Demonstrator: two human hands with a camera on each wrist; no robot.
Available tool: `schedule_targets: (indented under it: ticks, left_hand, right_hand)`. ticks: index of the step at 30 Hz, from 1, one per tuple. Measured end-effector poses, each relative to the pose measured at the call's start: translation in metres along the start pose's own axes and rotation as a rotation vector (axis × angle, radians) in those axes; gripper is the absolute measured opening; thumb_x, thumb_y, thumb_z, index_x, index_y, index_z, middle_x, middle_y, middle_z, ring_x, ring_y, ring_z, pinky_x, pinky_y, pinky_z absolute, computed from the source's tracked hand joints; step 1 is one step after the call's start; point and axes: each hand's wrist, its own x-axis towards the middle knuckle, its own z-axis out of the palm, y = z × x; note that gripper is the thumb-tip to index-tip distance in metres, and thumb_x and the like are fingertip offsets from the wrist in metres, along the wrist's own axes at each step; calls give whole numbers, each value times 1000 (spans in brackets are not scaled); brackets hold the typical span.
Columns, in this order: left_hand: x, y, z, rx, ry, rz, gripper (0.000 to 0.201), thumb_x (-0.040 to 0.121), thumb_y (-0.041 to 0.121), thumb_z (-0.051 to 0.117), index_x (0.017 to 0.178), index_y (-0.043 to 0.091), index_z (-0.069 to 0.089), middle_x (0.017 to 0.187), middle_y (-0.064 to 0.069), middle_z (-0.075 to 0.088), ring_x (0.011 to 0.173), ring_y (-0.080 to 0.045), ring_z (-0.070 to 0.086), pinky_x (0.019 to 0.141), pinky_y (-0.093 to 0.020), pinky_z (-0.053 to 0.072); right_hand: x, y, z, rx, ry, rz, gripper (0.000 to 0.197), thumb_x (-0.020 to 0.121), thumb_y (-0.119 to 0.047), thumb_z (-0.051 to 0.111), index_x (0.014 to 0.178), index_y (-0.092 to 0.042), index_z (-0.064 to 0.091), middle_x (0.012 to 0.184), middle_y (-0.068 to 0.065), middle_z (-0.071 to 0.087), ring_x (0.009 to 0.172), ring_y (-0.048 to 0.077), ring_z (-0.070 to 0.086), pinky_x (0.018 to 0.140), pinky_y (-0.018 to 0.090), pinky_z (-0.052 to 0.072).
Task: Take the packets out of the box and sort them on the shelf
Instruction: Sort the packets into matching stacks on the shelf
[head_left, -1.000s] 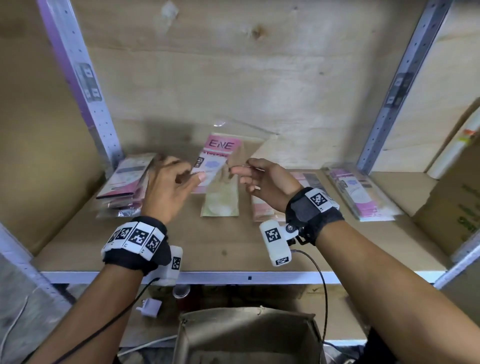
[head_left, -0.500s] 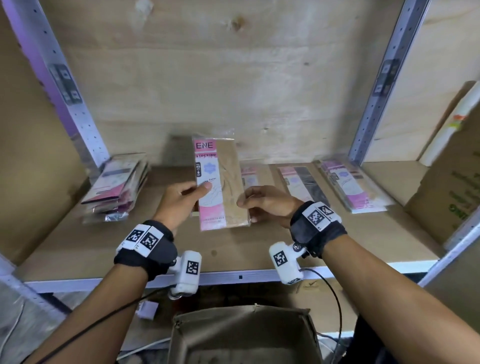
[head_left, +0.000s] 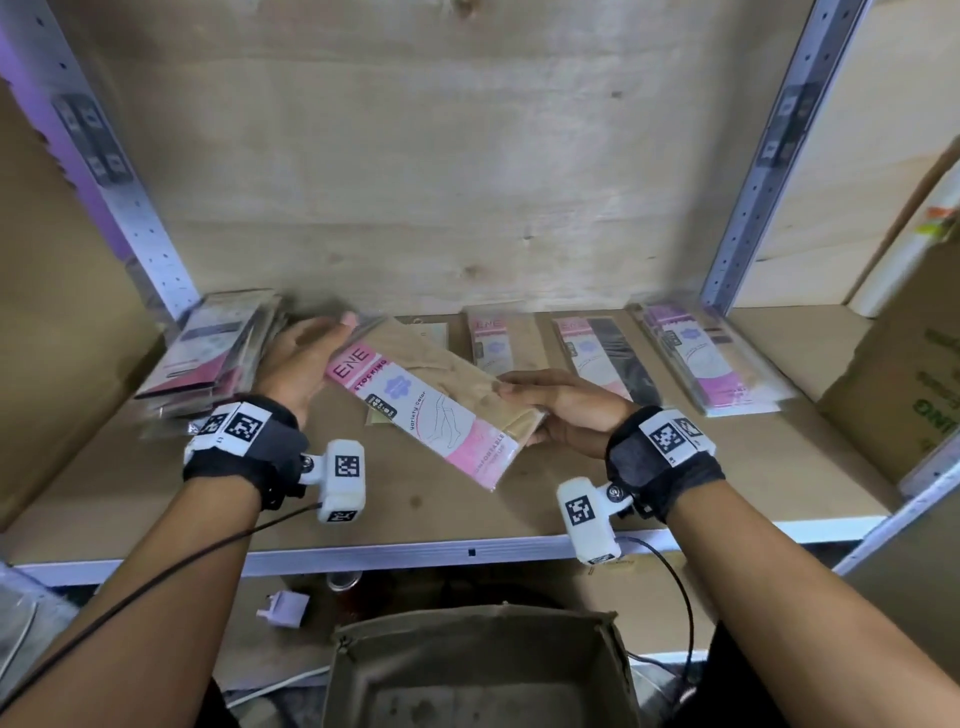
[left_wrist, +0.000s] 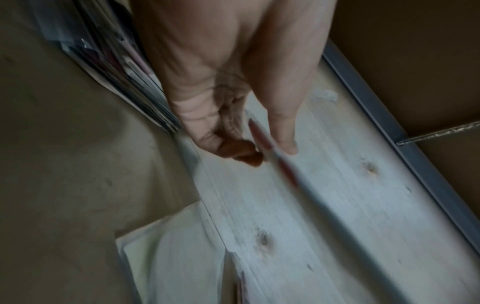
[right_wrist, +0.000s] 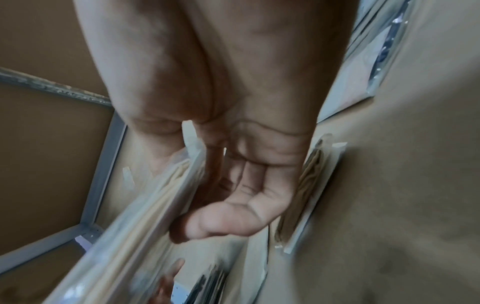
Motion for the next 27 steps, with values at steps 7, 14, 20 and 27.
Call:
schedule_targets:
  ticks: [7,14,20,27]
  left_hand:
    - [18,-12,-6,145,9,-3,10,89,30,70,81,25,74,77,1,76,65,-11,70,80,-36,55]
    - [25,-15,3,164,86,5,34,94,49,61,80,19,66,78,-2,73,72,-20,69,92,-46,53]
    - [25,-18,5,294,154,35,44,87,63,54,85,22,71,82,0,77,81,-25,76,75,-34,56]
    - [19,-16,11,158,49,-21,53,73,68,63,76,16,68,72,-5,72,49,-11,66,47,-18,51]
  right_hand:
    - [11,3,-15,120,155,-121,11,92,-19,65,95,-17,76,85,4,73,75,19,64,64,27,54]
    - [11,0,-28,215,-12,-204,52,75,-14,76,125,-14,63,108,10,69,89,24,68,72,36,60]
    - [6,-4,-37,200,72,-282,48,79,-2,71,124,-17,63,106,5,73,97,24,68,79,35,58]
    - [-2,1,-42,267,191,-267,28,89,5,61,110,-14,64,112,17,67,93,28,65,87,38,51]
